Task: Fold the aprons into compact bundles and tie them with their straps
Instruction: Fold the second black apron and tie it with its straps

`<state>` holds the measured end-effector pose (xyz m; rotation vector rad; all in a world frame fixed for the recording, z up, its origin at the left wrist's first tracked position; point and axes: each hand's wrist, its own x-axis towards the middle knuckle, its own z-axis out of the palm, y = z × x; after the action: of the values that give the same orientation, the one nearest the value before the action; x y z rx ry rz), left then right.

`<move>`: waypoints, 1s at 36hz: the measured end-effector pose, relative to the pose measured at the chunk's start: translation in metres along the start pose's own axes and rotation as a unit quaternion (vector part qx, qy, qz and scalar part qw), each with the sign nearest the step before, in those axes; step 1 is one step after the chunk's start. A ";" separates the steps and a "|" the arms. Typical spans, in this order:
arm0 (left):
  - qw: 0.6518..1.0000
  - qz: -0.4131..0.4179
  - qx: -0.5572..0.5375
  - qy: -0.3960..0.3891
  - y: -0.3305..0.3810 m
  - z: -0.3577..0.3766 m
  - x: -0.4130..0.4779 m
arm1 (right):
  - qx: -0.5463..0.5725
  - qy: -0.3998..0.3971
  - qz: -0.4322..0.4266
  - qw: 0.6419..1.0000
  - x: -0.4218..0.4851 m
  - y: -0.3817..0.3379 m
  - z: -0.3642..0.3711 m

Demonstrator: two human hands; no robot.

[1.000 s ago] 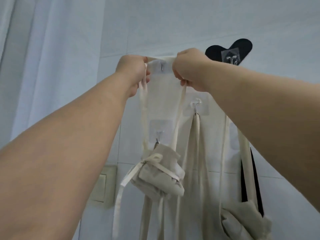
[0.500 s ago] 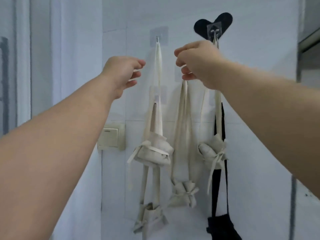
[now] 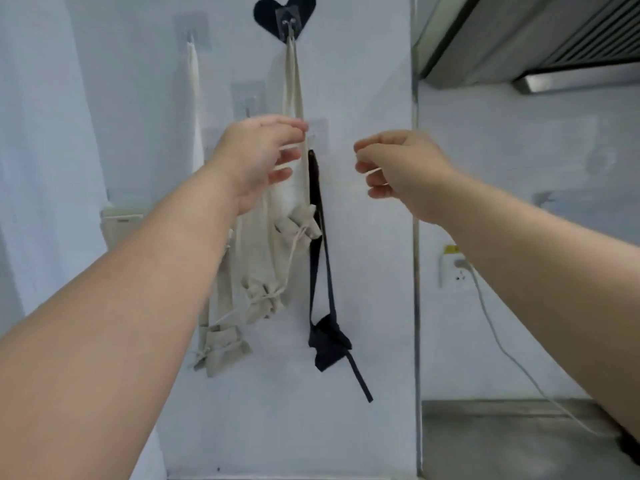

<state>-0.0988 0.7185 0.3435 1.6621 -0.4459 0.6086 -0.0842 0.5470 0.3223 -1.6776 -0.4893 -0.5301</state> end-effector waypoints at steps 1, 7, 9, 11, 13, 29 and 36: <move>1.000 -0.002 -0.010 -0.015 0.001 0.019 -0.006 | -0.007 0.011 0.009 1.000 -0.012 0.005 -0.018; 0.993 -0.012 -0.071 -0.095 0.010 0.134 -0.047 | -0.076 0.055 0.059 0.994 -0.083 0.029 -0.129; 0.987 -0.027 -0.089 -0.129 0.008 0.181 -0.065 | -0.097 0.075 0.077 0.990 -0.110 0.033 -0.171; 0.981 -0.036 -0.085 -0.172 0.006 0.226 -0.086 | -0.112 0.100 0.103 0.983 -0.136 0.039 -0.211; 0.972 -0.048 -0.080 -0.214 0.002 0.274 -0.111 | -0.125 0.133 0.117 0.976 -0.164 0.045 -0.255; 0.928 -0.132 -0.105 -0.333 -0.032 0.507 -0.216 | -0.176 0.248 0.228 0.925 -0.285 0.109 -0.467; 0.926 -0.179 -0.099 -0.317 -0.085 0.569 -0.212 | -0.180 0.270 0.287 0.901 -0.292 0.177 -0.510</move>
<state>-0.1327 0.1646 0.0829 1.6633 -0.6207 -0.2587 -0.2528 0.0071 0.0844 -1.8140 0.5305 -0.6313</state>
